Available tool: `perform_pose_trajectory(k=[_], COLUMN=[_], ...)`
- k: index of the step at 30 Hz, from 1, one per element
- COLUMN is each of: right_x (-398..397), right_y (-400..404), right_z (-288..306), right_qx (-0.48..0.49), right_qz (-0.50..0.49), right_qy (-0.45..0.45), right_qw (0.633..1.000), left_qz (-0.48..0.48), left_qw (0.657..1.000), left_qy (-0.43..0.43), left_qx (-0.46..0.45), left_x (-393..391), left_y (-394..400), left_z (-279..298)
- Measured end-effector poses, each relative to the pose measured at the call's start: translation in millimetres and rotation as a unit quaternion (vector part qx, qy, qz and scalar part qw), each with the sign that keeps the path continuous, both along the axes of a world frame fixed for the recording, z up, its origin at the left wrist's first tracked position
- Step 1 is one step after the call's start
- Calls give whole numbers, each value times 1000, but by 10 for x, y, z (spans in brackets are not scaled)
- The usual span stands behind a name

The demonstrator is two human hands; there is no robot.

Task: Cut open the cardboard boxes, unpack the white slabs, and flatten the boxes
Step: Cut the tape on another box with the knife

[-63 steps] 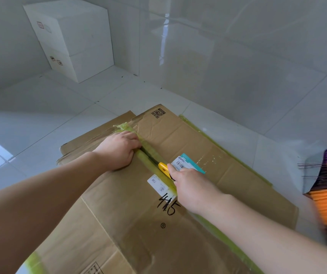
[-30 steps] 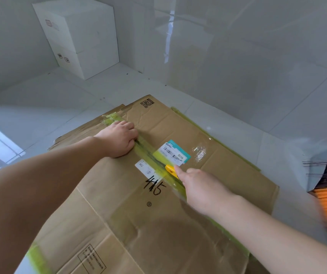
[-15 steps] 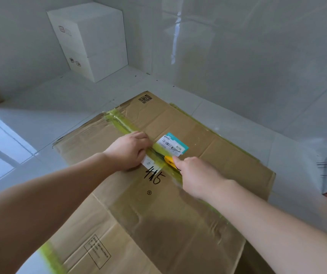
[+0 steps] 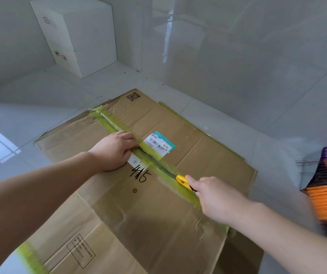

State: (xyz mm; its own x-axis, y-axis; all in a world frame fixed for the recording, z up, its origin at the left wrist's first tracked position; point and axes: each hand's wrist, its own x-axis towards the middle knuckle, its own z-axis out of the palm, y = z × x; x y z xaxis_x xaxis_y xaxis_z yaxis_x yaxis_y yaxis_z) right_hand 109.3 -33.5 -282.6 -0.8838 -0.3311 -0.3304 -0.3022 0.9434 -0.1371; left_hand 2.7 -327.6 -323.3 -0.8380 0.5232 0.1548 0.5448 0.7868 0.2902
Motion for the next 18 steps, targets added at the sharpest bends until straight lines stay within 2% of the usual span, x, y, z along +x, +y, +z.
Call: perform_pose_trajectory(k=[5,9,14,18], right_x=[48,70,82,86], right_y=[63,67,51,67], right_z=[-41,-59,-68,-84], right_qx=[-18,-25,-13,-9], right_qz=[-1,-5,-5,-2], right_qy=[15,30,43,44], right_qw=[1000,999,999,999], left_qz=[-14,-100,-102,-157], left_qw=[999,995,995,987], left_qy=[35,13,-6,-6], left_qx=[7,5,17,36], left_x=[103,280,278,378], left_y=[156,478,648,730], left_z=[107,120,87,132])
